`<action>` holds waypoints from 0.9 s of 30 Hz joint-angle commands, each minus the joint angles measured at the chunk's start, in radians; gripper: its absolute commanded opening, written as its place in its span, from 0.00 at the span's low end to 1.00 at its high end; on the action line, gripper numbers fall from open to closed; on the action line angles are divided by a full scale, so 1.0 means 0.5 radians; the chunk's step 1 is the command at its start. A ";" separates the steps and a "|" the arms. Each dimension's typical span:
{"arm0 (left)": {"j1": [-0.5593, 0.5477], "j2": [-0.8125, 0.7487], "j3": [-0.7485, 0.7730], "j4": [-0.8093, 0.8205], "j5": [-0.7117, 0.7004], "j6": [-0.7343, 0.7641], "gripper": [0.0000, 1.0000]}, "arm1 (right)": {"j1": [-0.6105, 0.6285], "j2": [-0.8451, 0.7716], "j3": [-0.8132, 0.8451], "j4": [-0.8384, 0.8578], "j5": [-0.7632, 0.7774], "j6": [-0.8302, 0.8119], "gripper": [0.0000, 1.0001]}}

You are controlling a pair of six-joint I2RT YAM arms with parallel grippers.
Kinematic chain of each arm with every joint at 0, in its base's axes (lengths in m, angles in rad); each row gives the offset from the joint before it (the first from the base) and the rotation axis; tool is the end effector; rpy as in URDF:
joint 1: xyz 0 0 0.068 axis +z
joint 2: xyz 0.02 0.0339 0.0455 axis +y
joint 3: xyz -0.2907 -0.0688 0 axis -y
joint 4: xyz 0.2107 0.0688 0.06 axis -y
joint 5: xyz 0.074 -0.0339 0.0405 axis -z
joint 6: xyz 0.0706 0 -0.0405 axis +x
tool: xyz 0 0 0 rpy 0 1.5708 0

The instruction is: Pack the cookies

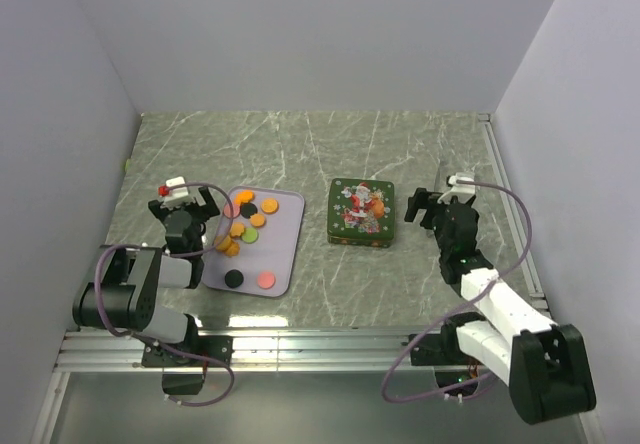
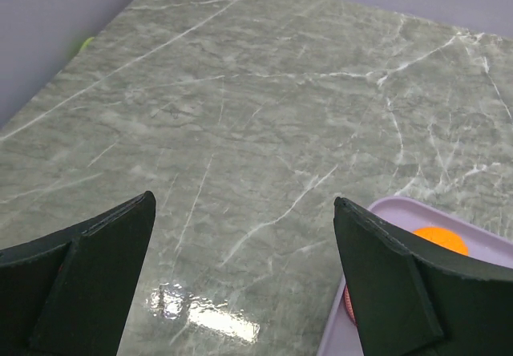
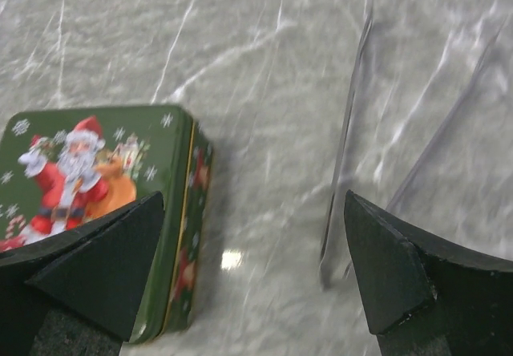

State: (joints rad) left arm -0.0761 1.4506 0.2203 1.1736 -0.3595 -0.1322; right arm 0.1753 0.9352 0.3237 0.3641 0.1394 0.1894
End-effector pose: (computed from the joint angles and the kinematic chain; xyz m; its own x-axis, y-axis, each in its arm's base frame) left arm 0.2531 0.0056 0.2156 -0.0192 -0.1223 -0.9923 -0.2841 0.9523 -0.1118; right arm 0.1927 0.0242 0.2404 -0.2444 0.1461 -0.9586 0.0061 0.9888 0.1491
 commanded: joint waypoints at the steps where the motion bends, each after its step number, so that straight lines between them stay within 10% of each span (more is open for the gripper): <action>1: 0.048 0.016 0.047 0.127 0.188 -0.082 0.99 | -0.028 0.154 0.025 0.522 0.083 -0.265 1.00; 18: 0.063 0.023 0.032 0.126 0.207 -0.079 0.99 | -0.246 0.740 -0.242 1.547 -0.070 -0.222 1.00; 27: 0.063 0.020 0.032 0.129 0.207 -0.079 1.00 | -0.286 0.728 -0.203 1.478 -0.168 -0.241 1.00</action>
State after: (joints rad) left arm -0.0490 1.4654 0.2188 1.1889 -0.2764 -0.1551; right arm 0.0402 1.3090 0.2195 1.0260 0.0616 0.0734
